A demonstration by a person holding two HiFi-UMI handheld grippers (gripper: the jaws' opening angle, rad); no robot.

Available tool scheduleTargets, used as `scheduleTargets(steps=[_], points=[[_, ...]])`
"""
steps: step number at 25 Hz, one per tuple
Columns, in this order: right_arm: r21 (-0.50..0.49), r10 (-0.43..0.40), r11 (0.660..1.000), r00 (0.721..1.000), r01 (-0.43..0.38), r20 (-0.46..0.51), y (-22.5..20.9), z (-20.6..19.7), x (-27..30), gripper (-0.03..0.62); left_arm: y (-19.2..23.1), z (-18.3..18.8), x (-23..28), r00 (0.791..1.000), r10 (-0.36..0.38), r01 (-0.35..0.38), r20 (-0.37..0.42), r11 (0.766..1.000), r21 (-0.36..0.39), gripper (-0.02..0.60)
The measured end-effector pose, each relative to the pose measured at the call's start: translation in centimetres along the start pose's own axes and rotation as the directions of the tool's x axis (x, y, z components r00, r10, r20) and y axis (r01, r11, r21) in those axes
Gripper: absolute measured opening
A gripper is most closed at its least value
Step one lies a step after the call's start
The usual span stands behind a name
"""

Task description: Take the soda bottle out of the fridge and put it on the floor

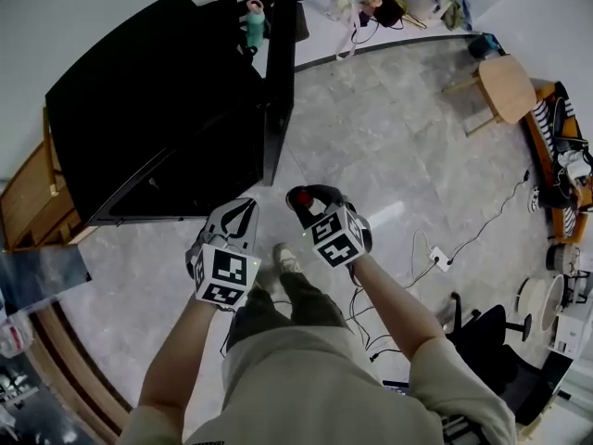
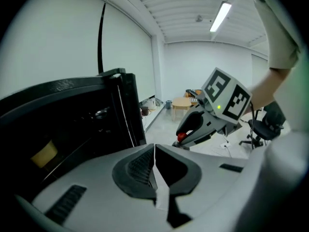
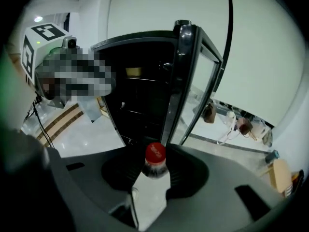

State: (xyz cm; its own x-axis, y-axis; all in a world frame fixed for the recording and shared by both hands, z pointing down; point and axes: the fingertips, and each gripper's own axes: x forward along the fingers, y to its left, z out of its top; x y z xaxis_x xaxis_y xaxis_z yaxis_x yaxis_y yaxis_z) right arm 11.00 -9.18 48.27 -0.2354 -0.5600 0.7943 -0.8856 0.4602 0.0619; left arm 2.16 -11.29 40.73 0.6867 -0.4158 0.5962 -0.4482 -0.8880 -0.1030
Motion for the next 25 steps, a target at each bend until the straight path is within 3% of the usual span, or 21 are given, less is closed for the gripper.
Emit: scheduleTargets(steps=[6, 11, 25], points=[[0.13, -0.026, 0.991, 0.998, 0.034, -0.064, -1.7, -7.9, 1.2, 0.111, -5.3, -2.0, 5.2, 0.991, -0.104, 0.108, -0.079, 0.993, 0.044, 0.011], [0.181, -0.036, 0.982, 0.992, 0.057, -0.121, -2.2, -14.3, 4.0, 0.112, -8.6, -5.2, 9.6, 0.978, -0.161, 0.168, -0.133, 0.985, 0.047, 0.011], [0.349, -0.022, 0.932, 0.975, 0.1, -0.222, -2.1, -27.3, 15.5, 0.112, -12.7, -17.5, 20.7, 0.925, -0.25, 0.266, -0.287, 0.964, 0.018, 0.011]])
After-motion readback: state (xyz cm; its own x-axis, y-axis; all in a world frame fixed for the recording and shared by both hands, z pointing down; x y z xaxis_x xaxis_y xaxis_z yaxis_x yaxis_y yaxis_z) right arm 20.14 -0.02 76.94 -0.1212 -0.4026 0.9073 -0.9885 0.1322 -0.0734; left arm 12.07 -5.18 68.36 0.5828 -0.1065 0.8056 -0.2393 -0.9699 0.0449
